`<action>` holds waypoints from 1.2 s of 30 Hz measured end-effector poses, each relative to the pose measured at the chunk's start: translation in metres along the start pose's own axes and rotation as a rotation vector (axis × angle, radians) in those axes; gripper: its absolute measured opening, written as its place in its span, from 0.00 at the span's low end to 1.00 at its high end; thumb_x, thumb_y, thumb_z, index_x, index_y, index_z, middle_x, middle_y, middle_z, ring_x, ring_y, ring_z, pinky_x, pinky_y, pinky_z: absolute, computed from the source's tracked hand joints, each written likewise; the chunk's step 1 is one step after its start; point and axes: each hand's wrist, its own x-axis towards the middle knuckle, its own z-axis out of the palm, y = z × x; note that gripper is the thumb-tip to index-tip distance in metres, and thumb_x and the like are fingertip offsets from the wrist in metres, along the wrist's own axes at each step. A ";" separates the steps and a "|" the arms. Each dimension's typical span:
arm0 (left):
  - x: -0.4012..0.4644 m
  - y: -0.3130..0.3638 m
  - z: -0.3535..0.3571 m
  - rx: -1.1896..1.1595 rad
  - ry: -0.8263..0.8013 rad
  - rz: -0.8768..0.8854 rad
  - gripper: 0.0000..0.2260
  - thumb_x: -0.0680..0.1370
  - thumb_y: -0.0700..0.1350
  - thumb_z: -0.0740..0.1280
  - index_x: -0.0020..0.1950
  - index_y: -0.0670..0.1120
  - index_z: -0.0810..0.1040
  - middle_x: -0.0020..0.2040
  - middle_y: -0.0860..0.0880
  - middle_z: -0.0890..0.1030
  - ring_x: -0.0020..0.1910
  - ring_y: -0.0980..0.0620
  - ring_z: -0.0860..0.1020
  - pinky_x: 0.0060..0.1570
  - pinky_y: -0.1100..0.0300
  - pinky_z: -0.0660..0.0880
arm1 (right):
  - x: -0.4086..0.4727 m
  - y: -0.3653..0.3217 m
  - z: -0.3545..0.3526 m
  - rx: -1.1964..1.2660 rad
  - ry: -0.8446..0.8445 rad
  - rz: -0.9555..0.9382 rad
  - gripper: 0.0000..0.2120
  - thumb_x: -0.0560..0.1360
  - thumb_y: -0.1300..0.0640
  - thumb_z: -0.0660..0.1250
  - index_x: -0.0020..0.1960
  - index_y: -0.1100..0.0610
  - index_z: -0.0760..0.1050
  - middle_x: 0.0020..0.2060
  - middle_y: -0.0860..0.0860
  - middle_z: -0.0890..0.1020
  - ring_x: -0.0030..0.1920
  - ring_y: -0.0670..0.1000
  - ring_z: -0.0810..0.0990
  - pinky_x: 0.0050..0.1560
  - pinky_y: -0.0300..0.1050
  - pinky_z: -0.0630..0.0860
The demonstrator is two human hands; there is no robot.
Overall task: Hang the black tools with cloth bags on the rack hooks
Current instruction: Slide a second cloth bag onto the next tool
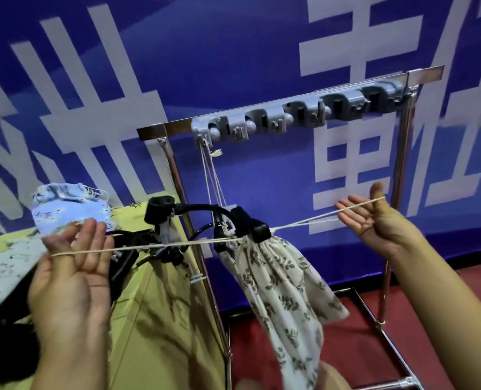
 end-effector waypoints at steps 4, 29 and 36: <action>-0.004 0.002 -0.002 0.040 0.019 -0.032 0.14 0.72 0.57 0.61 0.47 0.46 0.73 0.41 0.51 0.86 0.48 0.54 0.84 0.47 0.61 0.80 | -0.004 0.003 -0.008 -0.018 -0.007 0.026 0.53 0.35 0.37 0.81 0.54 0.62 0.73 0.43 0.57 0.84 0.40 0.49 0.85 0.34 0.39 0.80; 0.009 0.014 0.211 0.423 -0.912 -0.488 0.13 0.81 0.53 0.56 0.48 0.46 0.75 0.25 0.50 0.66 0.25 0.53 0.68 0.36 0.57 0.71 | -0.027 -0.059 0.220 -0.877 -0.667 0.218 0.17 0.81 0.52 0.53 0.35 0.55 0.70 0.26 0.48 0.75 0.20 0.42 0.67 0.25 0.33 0.68; 0.028 -0.014 0.204 0.455 -0.901 -0.502 0.18 0.83 0.49 0.52 0.40 0.41 0.73 0.27 0.49 0.73 0.23 0.57 0.73 0.24 0.68 0.70 | 0.011 -0.068 0.212 -0.994 -0.681 0.345 0.15 0.78 0.56 0.54 0.36 0.56 0.73 0.27 0.49 0.74 0.23 0.44 0.68 0.41 0.43 0.76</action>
